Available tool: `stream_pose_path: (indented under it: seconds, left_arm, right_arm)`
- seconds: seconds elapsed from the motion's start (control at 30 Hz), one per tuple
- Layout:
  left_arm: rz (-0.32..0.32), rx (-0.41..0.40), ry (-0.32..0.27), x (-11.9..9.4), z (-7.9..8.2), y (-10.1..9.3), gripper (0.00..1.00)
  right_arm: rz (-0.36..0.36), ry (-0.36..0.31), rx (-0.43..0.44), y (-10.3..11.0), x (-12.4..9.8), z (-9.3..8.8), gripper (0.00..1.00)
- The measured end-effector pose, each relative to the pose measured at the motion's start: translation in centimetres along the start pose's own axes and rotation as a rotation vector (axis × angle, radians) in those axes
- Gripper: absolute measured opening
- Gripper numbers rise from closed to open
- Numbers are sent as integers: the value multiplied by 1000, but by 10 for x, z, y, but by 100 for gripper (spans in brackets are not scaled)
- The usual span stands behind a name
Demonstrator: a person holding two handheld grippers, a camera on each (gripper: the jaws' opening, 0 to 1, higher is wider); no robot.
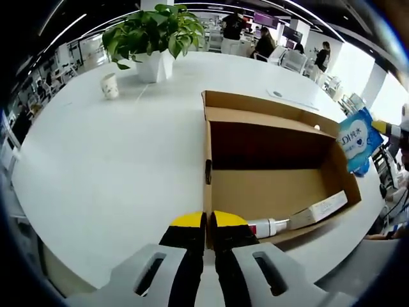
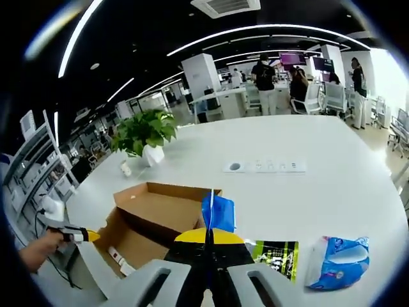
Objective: Operate the shoe box by opening the lid, removing the specified soft item, and placing it in the target area until the item is outside and the box remains undamaged.
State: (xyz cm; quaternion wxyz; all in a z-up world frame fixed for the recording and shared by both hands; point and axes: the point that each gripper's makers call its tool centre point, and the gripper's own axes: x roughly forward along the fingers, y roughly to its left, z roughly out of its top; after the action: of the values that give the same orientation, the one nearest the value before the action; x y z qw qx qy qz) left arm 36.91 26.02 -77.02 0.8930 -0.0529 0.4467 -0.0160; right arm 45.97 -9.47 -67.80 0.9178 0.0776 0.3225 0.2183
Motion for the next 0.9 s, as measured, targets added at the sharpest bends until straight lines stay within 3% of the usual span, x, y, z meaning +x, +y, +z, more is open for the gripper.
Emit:
stream_pose_path:
  seconds: [0.17, 0.43, 0.9]
  left_arm:
    - [-1, 1, 0, 0, 0, 0, 1]
    - [1, 9, 1, 0, -1, -1, 1]
    - [6, 21, 2, 0, -1, 0, 1]
  right_arm:
    - [-16, 33, 12, -9, 3, -12, 0]
    - [-65, 107, -30, -43, 3, -32, 0]
    - [-172, 169, -53, -103, 13, -65, 0]
